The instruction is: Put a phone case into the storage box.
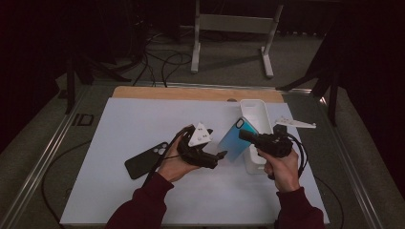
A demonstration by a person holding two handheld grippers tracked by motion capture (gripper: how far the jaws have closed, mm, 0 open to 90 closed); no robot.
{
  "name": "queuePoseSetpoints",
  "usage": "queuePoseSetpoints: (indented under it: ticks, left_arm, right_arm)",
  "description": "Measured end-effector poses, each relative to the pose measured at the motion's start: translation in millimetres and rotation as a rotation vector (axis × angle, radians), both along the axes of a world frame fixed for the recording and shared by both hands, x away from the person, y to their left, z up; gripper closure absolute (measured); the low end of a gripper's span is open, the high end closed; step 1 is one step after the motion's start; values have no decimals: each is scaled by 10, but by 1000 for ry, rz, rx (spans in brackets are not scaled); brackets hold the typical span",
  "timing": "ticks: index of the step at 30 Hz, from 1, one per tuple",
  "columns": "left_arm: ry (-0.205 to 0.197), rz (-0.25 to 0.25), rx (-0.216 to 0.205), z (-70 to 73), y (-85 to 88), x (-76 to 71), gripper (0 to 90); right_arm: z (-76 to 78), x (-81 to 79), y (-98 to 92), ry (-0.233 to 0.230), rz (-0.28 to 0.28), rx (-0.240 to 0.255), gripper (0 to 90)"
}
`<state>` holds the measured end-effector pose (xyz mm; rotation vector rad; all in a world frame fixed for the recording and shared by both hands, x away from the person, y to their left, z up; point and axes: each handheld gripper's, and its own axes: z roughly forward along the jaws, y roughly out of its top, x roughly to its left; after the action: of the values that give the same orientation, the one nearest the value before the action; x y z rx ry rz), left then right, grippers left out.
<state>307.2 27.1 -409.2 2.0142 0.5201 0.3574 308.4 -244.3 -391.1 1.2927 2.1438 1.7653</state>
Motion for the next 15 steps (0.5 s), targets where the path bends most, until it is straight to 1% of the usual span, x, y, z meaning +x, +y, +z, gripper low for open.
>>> queuePoseSetpoints:
  ticks: [1,3,5,8,9,13,15]
  left_arm:
    - [13,-3,-8,1,26,13,150]
    - [19,-4,-13,-2,44,15,129]
    - [25,-10,-16,-9,56,17,121]
    - [50,-31,-20,-18,68,25,103]
    - [60,-44,-22,-22,70,27,102]
    - [67,-66,-13,-35,52,19,99]
    - [76,-76,-16,-44,40,20,99]
  right_arm:
    - [3,-1,-14,-6,-4,-4,870]
    - [13,0,-44,-23,-6,-15,870]
    - [21,-5,-57,-30,-4,-17,870]
    - [39,-23,-71,-48,6,-14,870]
    - [45,-29,-76,-55,14,-10,870]
    - [76,-60,-79,-82,44,2,869]
    - [101,-92,-67,-112,75,-1,869]
